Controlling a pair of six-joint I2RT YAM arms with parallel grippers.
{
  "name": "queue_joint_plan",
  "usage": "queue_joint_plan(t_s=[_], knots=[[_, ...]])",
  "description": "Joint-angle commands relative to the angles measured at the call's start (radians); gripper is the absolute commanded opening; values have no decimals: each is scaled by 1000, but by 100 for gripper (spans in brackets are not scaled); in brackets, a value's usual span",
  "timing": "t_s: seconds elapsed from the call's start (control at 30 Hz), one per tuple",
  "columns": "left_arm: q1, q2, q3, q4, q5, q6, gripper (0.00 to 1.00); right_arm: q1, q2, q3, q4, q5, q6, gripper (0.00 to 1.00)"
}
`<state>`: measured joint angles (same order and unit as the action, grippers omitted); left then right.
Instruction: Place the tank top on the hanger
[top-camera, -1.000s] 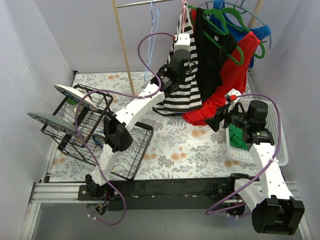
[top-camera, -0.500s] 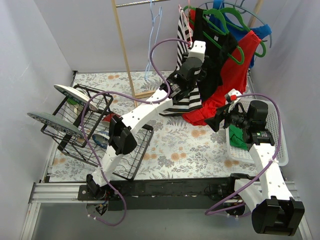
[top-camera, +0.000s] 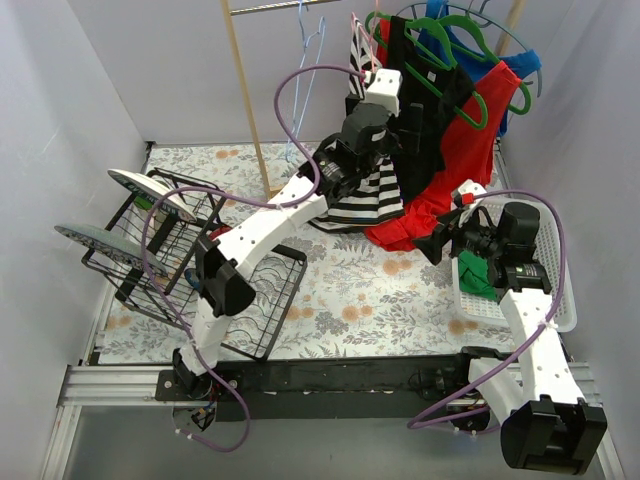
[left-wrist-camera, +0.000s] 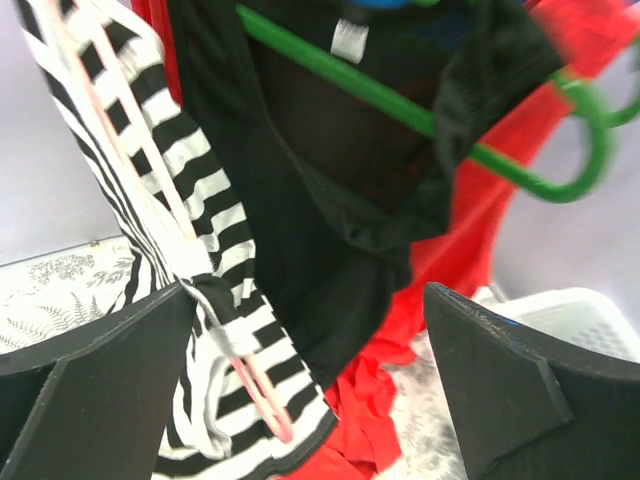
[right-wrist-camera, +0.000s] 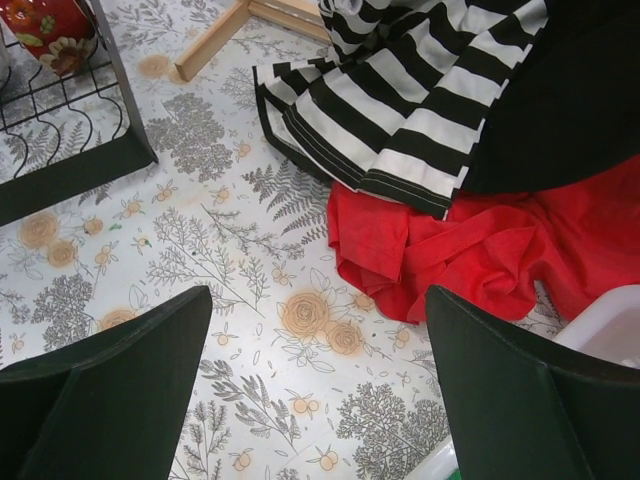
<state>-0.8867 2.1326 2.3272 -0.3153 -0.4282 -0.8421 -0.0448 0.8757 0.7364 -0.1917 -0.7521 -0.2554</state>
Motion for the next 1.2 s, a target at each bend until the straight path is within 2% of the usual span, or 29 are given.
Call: queue_joint_plan(t_s=[0.0, 0.13, 0.27, 0.43, 0.67, 0.8, 0.9, 1.07, 1.17], knots=[[0, -196, -48, -31, 65, -29, 98, -10, -27, 46, -102, -29, -94, 96], [5, -256, -65, -117, 121, -38, 98, -12, -50, 112, -222, -26, -198, 96], [17, -328, -100, -179, 230, -54, 98, -15, -58, 187, -284, 81, -203, 96], [31, -479, -305, -162, 331, -57, 98, -21, -73, 247, -305, 229, -154, 98], [38, -743, -589, -142, 329, -43, 98, -26, -72, 333, -284, 405, -6, 99], [38, -934, -758, -139, 309, -49, 98, -27, -63, 429, -287, 595, 91, 99], [38, -1020, -876, -148, 290, -66, 98, -27, -57, 478, -298, 692, 126, 98], [38, -1197, -1057, -151, 275, -98, 98, -27, -60, 570, -341, 720, 130, 98], [38, -1284, -1109, -134, 281, -110, 98, -27, -64, 601, -357, 717, 130, 98]])
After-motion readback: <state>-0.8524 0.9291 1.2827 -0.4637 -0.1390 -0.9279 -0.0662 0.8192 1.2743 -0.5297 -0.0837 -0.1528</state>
